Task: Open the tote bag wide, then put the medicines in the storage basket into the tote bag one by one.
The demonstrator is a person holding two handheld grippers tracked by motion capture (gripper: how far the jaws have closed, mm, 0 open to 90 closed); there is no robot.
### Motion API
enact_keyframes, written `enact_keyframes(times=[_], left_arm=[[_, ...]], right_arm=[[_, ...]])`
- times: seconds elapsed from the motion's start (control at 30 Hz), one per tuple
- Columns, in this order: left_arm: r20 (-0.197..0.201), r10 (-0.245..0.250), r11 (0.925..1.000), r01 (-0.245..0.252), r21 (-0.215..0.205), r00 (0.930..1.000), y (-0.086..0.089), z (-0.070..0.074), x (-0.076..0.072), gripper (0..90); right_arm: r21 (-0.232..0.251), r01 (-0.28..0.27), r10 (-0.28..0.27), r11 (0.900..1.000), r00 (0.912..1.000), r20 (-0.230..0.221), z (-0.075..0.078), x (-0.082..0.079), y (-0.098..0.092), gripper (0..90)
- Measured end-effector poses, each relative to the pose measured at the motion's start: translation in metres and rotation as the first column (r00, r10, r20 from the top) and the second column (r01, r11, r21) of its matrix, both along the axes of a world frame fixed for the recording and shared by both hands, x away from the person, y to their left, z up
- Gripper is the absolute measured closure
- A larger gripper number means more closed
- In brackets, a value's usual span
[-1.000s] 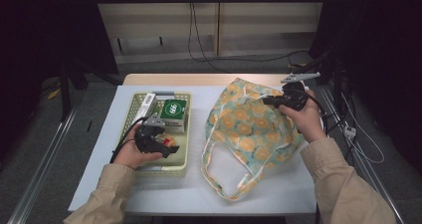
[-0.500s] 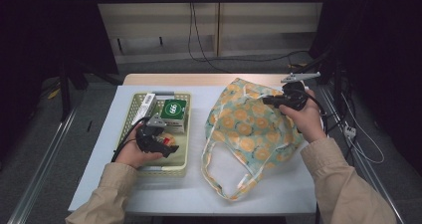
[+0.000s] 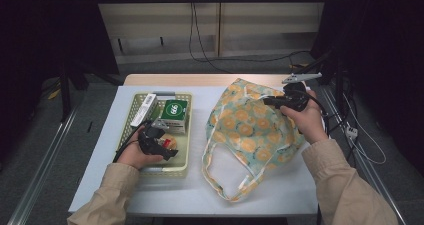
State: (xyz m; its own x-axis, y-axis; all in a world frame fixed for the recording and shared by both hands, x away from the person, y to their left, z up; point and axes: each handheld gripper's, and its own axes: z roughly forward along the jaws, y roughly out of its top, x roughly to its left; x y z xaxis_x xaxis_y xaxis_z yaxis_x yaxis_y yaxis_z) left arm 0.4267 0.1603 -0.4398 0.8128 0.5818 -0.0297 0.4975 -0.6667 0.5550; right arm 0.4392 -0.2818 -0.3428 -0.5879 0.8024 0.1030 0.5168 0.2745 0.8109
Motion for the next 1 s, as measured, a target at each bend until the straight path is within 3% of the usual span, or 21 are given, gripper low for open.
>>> enact_keyframes(times=[0.17,0.2,0.43,0.63,0.87,1.0], left_arm=[[-0.001,0.022,0.9996,-0.022,0.017,0.9997,0.001,-0.001,0.000,14.0],[-0.020,0.019,0.9997,-0.018,0.015,0.9996,0.002,-0.001,0.001,15.2],[-0.016,0.034,0.9983,-0.034,0.048,0.9993,0.000,0.003,0.001,20.0],[0.025,0.077,0.9969,-0.076,-0.019,0.9967,0.001,0.014,0.001,20.1],[0.019,0.100,0.9940,-0.099,-0.046,0.9948,0.001,0.027,0.002,20.1],[0.051,0.100,0.9927,-0.096,-0.073,0.9937,-0.002,0.044,0.000,20.1]], right_arm=[[0.003,0.000,0.000,1.000,1.0000,0.003,0.000,-0.001,0.000,90.0],[0.002,-0.001,0.001,1.000,1.0000,0.002,0.000,-0.001,0.000,90.0],[0.006,0.009,-0.009,1.000,1.0000,-0.002,-0.001,-0.001,-0.003,90.0],[0.009,0.008,-0.008,1.000,1.0000,-0.001,-0.001,-0.001,-0.004,90.0],[0.008,0.002,-0.002,1.000,1.0000,0.000,-0.001,-0.001,-0.002,90.0],[0.007,0.000,0.000,1.000,1.0000,0.004,-0.001,0.000,-0.001,90.0]])
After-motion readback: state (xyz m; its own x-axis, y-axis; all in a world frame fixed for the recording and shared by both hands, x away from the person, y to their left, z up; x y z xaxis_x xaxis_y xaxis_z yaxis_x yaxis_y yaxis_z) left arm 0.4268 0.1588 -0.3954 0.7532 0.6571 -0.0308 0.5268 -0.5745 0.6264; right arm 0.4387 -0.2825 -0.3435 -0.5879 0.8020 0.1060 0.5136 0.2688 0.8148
